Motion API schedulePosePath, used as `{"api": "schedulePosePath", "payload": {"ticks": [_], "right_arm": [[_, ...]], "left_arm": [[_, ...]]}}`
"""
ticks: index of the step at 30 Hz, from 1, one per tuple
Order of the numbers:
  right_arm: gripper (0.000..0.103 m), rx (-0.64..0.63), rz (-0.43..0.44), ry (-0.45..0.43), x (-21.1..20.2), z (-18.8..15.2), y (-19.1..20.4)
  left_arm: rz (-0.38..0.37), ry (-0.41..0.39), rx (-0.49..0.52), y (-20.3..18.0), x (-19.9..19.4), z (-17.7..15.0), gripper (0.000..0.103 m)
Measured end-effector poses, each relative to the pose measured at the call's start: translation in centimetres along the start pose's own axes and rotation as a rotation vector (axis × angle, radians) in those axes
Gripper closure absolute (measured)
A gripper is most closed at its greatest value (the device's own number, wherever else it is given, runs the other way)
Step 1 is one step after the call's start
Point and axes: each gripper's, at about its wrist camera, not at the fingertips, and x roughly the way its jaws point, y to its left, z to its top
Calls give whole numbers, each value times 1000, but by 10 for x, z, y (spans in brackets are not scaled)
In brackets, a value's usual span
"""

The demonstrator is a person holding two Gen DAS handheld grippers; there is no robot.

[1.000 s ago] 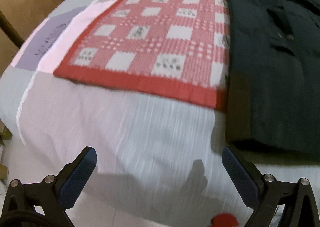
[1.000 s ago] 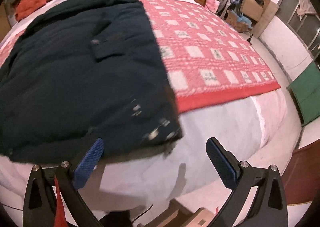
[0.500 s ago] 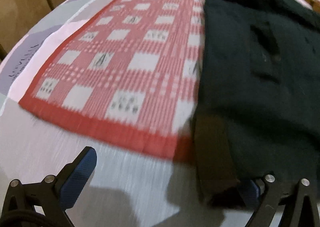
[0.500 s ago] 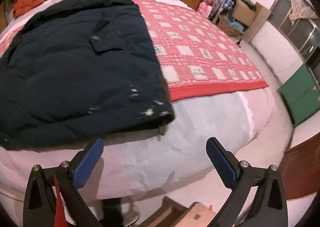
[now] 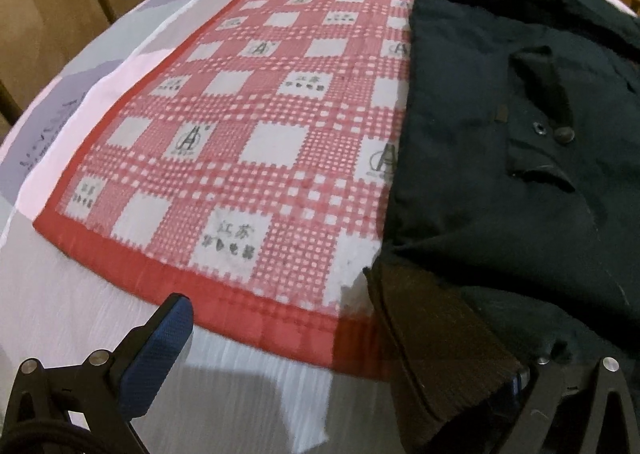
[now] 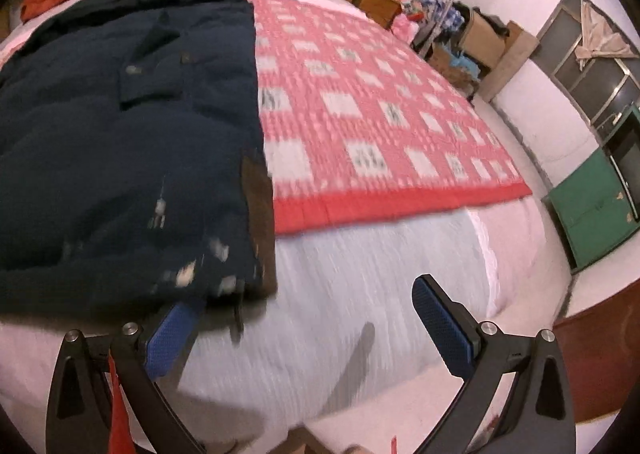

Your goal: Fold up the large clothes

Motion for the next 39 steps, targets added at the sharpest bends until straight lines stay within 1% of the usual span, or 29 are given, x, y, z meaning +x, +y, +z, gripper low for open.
{"api": "schedulePosePath", "payload": {"ticks": [1, 2, 3, 4, 5, 7, 9, 10, 12, 14, 16, 18, 19, 21, 22, 24, 25, 26, 27, 28, 29, 30, 31, 32, 33, 35, 36, 37, 39], "right_arm": [[0, 23, -19, -19, 1, 3, -4], [0, 81, 2, -36, 3, 6, -16], [0, 132, 38, -30, 7, 8, -25], [0, 141, 44, -17, 10, 8, -27], [0, 129, 41, -9, 12, 9, -24], [0, 82, 35, -27, 11, 9, -14], [0, 18, 74, -22, 14, 12, 1], [0, 1, 82, -18, 17, 13, 7], [0, -39, 85, -25, 24, 18, 16], [0, -35, 56, -45, 27, 22, 15], [0, 34, 6, -48, 33, 27, 4], [0, 97, 30, -12, 40, 26, -3], [0, 90, 36, 10, 44, 26, 1], [0, 28, 33, 9, 47, 27, 14], [0, 24, 30, 7, 46, 28, 17], [0, 48, 44, 25, 53, 32, 19], [0, 71, 66, 52, 59, 32, 17], [0, 97, 90, 73, 65, 31, 15], [0, 137, 134, 99, 70, 30, 9], [0, 155, 155, 111, 72, 29, 5], [0, 168, 169, 133, 74, 30, 1], [1, 156, 165, 139, 73, 31, 1], [3, 145, 165, 132, 68, 31, 3], [18, 125, 180, 115, 63, 31, 5], [29, 103, 186, 104, 59, 32, 10], [69, 45, 205, 76, 47, 31, 22], [80, 29, 215, 79, 46, 31, 27], [80, 29, 205, 82, 46, 31, 29], [83, 91, 244, 99, 50, 32, 20]], "left_arm": [[4, -11, 7, 0, 0, 1, 0], [3, -20, 16, -1, -1, 1, 0], [6, -24, 25, -2, -1, 1, 0], [14, -29, 38, -3, -1, 0, 0], [25, -33, 48, -4, -1, -2, 0], [21, -11, 37, -2, 4, -7, 0], [-21, 31, 47, -3, 14, -15, 0], [-26, 28, 53, -5, 16, -17, 0], [-23, -14, 69, -6, 14, -20, 0], [-20, -24, 90, -10, 13, -16, 1], [-31, -47, 107, -13, 10, -12, 3], [-55, -58, 113, -16, 10, -8, 5], [-74, -52, 116, -18, 13, -7, 8], [-114, -33, 108, -20, 22, -5, 10], [-141, -25, 88, -19, 25, -2, 11], [-163, -10, 74, -21, 27, 1, 14], [-173, -8, 81, -23, 26, 2, 24], [-184, -12, 97, -24, 22, 2, 41], [-187, -13, 107, -26, 17, -1, 52], [-196, -9, 118, -27, 13, -4, 73], [-184, -5, 124, -27, 9, -7, 81], [-182, -3, 119, -25, 6, -9, 84], [-191, 6, 98, -19, 5, -12, 88], [-203, 27, 65, -12, 6, -14, 88], [-212, 31, 53, -10, 6, -16, 88], [-209, 34, 64, -12, 6, -16, 90], [-209, 37, 67, -13, 7, -16, 90], [-211, 42, 62, -12, 9, -14, 91], [-214, 48, 58, -11, 8, -12, 91]]}}
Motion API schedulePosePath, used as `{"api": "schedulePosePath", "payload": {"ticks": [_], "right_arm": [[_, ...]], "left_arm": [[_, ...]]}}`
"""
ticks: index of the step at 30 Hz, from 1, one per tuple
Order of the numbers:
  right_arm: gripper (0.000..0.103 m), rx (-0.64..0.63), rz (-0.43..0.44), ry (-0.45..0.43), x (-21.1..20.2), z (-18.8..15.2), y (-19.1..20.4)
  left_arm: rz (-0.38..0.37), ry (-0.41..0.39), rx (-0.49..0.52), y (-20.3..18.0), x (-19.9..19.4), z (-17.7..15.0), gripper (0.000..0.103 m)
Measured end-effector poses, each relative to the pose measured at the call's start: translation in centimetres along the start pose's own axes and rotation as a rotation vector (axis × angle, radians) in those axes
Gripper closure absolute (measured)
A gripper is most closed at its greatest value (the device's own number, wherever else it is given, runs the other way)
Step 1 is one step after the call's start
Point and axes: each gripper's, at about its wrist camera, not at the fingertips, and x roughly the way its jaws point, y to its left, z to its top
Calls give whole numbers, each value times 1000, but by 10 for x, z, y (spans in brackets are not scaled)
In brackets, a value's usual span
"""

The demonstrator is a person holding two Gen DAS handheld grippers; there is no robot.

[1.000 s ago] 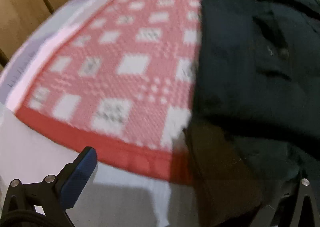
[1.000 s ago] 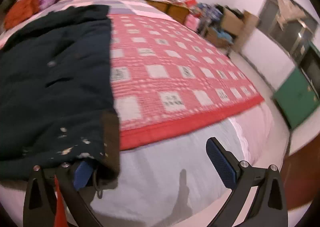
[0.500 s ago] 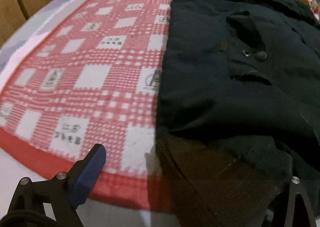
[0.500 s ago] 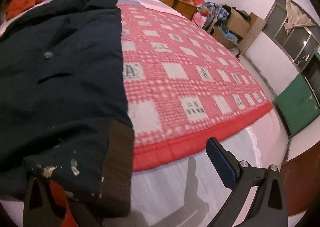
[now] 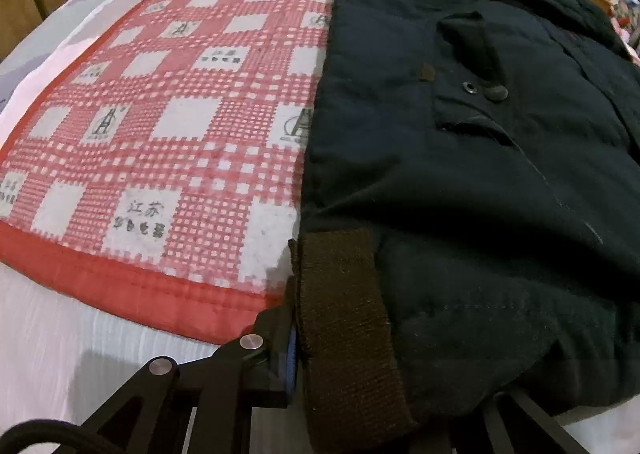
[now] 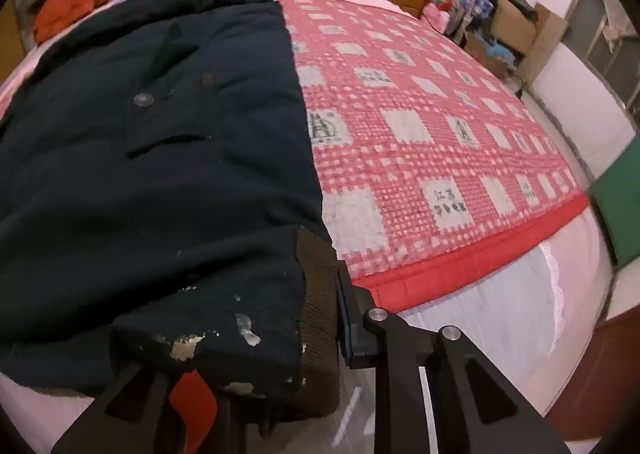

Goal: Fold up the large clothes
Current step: 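Lift the hem with both grippers and fold it toward the collar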

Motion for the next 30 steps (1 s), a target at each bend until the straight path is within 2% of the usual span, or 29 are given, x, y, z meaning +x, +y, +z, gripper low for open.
{"api": "schedulePosePath", "payload": {"ticks": [4, 10, 18, 25, 30], "right_arm": [[86, 10, 40, -9, -13, 3, -9], [87, 60, 81, -48, -44, 7, -19], [88, 33, 97, -79, -100, 7, -33], [88, 17, 94, -9, -165, -20, -47], [88, -25, 66, 101, -236, -48, -53]], "left_arm": [[-20, -6, -28, 6, -15, 2, 91], [-25, -44, 27, 3, -44, 12, 91], [-48, -49, 84, 5, -88, 10, 90], [-64, 15, 109, 12, -143, -22, 90], [-78, 124, 111, 28, -187, -53, 90]]}}
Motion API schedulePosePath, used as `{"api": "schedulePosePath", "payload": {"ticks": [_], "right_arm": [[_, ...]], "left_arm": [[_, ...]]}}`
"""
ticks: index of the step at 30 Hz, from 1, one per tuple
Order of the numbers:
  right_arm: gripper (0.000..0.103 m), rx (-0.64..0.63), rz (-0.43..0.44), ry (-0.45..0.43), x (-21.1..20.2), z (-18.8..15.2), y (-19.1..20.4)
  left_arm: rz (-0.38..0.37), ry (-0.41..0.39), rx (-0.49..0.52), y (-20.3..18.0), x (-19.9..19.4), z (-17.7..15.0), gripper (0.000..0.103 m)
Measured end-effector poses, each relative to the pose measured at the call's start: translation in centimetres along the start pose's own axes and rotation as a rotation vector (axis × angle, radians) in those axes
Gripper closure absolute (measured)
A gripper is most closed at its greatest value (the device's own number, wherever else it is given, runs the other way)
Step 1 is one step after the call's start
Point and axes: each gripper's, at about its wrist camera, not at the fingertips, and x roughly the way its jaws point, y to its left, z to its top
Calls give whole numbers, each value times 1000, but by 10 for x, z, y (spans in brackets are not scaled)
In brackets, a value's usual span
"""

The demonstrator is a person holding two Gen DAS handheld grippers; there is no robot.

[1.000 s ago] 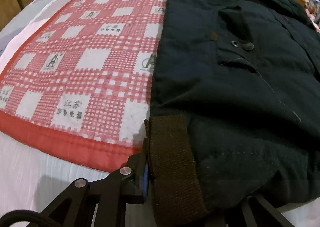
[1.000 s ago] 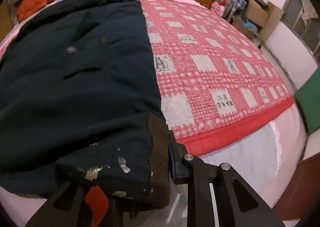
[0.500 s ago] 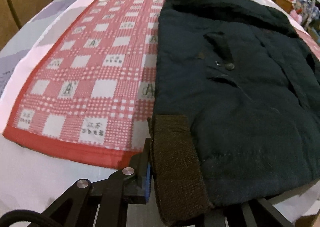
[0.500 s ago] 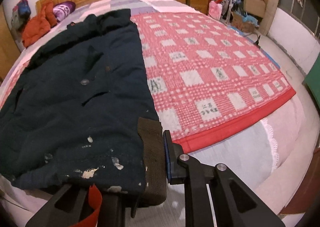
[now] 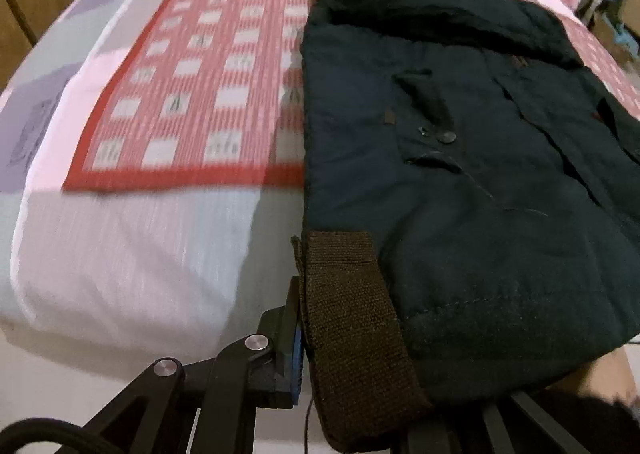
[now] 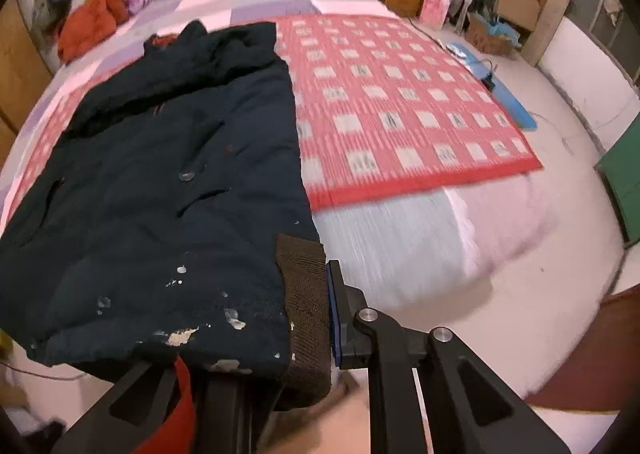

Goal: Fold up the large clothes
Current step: 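Lift the hem with both grippers and fold it toward the collar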

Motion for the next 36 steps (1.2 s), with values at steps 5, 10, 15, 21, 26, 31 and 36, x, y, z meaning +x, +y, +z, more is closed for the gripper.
{"api": "schedulePosePath", "payload": {"ticks": [5, 10, 15, 21, 26, 31, 36], "right_arm": [[88, 25, -33, 52, -61, -11, -2], [89, 31, -44, -14, -86, 24, 6], [89, 28, -23, -123, -75, 88, 20], [89, 54, 59, -232, -34, 188, 25], [89, 66, 120, -246, 39, 289, 34], [89, 112, 137, -184, 123, 365, 38], [89, 169, 111, -52, 224, 419, 41]], "left_arm": [[-20, 58, -27, 8, -38, -16, 90], [-29, 17, -23, 15, -49, 17, 88], [-23, -56, 13, 14, -37, 91, 88], [-15, -107, 15, 14, 7, 203, 88], [13, -91, -8, 8, 61, 292, 88], [46, -48, -7, -3, 130, 378, 87], [60, 52, 20, -16, 217, 430, 87]]}}
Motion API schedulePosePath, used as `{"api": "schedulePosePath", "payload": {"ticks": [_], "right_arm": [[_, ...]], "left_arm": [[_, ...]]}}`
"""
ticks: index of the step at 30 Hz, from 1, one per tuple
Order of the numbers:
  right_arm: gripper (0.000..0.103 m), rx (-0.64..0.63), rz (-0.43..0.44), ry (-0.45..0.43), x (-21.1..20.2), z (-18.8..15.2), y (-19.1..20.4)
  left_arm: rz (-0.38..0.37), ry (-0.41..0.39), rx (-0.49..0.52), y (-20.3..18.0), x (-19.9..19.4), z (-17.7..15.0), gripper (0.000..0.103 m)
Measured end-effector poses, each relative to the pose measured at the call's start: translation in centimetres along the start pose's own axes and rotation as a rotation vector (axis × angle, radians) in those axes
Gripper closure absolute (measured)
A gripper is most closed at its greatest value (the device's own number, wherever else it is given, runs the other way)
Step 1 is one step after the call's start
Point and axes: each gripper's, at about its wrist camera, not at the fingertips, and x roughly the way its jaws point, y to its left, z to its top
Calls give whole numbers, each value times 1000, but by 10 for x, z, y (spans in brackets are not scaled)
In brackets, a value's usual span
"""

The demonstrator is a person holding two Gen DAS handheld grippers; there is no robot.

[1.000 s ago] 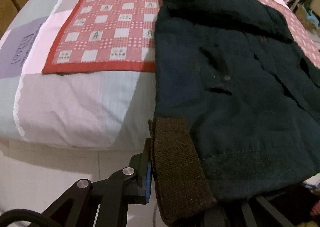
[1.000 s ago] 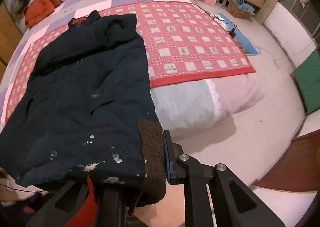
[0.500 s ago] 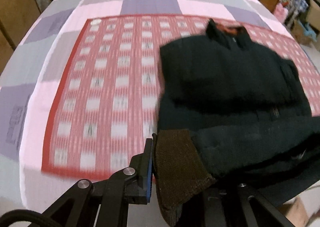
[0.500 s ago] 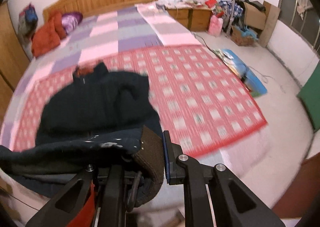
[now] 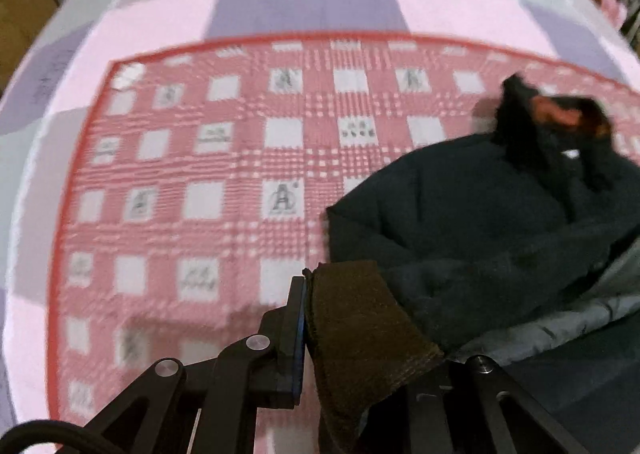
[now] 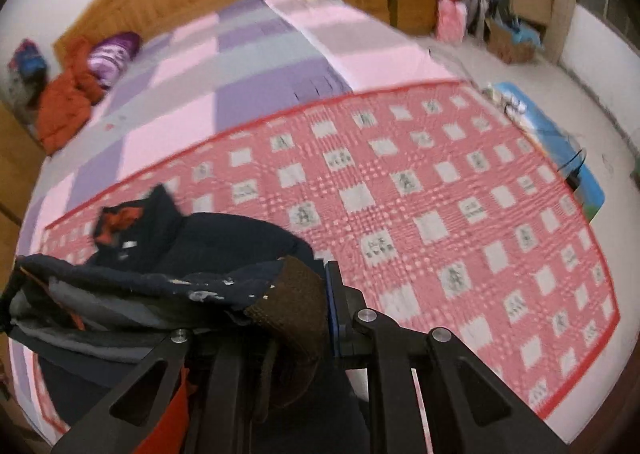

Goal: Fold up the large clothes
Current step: 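Lift the hem with both grippers and fold it toward the collar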

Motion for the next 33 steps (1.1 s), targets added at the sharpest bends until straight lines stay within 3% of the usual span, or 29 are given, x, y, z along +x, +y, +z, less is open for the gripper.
{"api": "schedulePosePath", "payload": {"ticks": [3, 8, 12, 14, 18, 22, 23, 24, 26, 27, 29, 31, 32, 33], "right_arm": [[89, 13, -33, 41, 42, 9, 1], [89, 14, -123, 120, 107, 14, 9], [87, -32, -191, 162, 137, 13, 17], [87, -39, -208, 178, 146, 13, 17], [86, -58, -225, 205, 152, 17, 18], [63, -177, -282, 219, 141, 26, 23], [52, -201, -294, 215, 134, 28, 23], [42, -225, -300, 206, 127, 32, 23], [32, -265, -290, 193, 113, 39, 24], [29, -290, -276, 190, 105, 44, 25], [26, -276, -199, 191, 93, 53, 23], [21, -149, -50, 194, 84, 68, 11], [14, -65, 5, 185, 80, 76, 3], [14, 23, 25, 168, 75, 82, -7]], "left_arm": [[6, 68, 29, -7, 52, 13, 85], [8, 99, 69, -19, 96, 16, 82], [8, 97, 69, -17, 112, 17, 68], [12, 87, 67, -14, 113, 18, 56], [3, 54, 120, -14, 100, 15, 53], [-17, 25, 217, -18, 74, 14, 53], [-27, 28, 235, -19, 69, 15, 52], [-48, 30, 257, -20, 61, 16, 50], [-108, 21, 267, -18, 47, 21, 39], [-175, 19, 243, -14, 37, 26, 37], [-262, 2, 173, -8, 25, 40, 29], [-310, -35, 81, -3, 11, 50, 25], [-316, -52, 48, -3, 7, 53, 25], [-311, -74, 20, -5, 1, 54, 25]]}}
